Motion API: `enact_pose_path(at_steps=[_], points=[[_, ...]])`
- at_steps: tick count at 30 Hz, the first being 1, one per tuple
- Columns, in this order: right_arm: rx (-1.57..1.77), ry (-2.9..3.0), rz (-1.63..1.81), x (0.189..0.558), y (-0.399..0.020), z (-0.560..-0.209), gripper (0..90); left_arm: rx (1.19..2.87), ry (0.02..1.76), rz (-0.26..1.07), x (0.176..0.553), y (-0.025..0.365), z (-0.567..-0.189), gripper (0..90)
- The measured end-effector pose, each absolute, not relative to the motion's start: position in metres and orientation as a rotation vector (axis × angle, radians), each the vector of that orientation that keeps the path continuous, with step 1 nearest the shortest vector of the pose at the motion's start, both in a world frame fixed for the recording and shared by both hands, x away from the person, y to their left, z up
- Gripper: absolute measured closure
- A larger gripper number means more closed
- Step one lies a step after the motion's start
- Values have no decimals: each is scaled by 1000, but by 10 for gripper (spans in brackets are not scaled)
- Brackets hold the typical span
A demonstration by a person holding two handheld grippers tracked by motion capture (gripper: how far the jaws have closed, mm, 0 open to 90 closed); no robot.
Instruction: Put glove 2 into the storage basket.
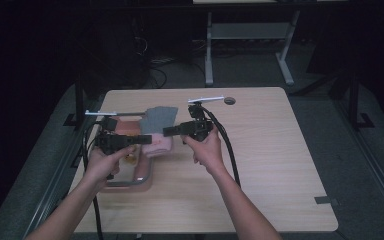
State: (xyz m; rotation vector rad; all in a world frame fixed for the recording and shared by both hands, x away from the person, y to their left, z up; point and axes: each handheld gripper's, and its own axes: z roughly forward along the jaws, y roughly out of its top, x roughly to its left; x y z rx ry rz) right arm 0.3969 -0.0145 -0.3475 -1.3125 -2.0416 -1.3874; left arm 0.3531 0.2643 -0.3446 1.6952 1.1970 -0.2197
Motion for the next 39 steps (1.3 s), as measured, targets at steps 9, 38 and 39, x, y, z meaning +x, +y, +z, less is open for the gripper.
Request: enact_pose_path(at_steps=[9, 38, 39], points=[[-1298, -2046, -1381, 401, 0, -345, 729, 1692, 1209, -206, 352, 277, -341, 705], [-1248, -2043, -1324, 408, 43, -355, 728, 1716, 1269, -183, 349, 315, -344, 705], [-1245, -2047, -1318, 409, 44, -356, 728, 1723, 1269, -178, 349, 316, -345, 706]])
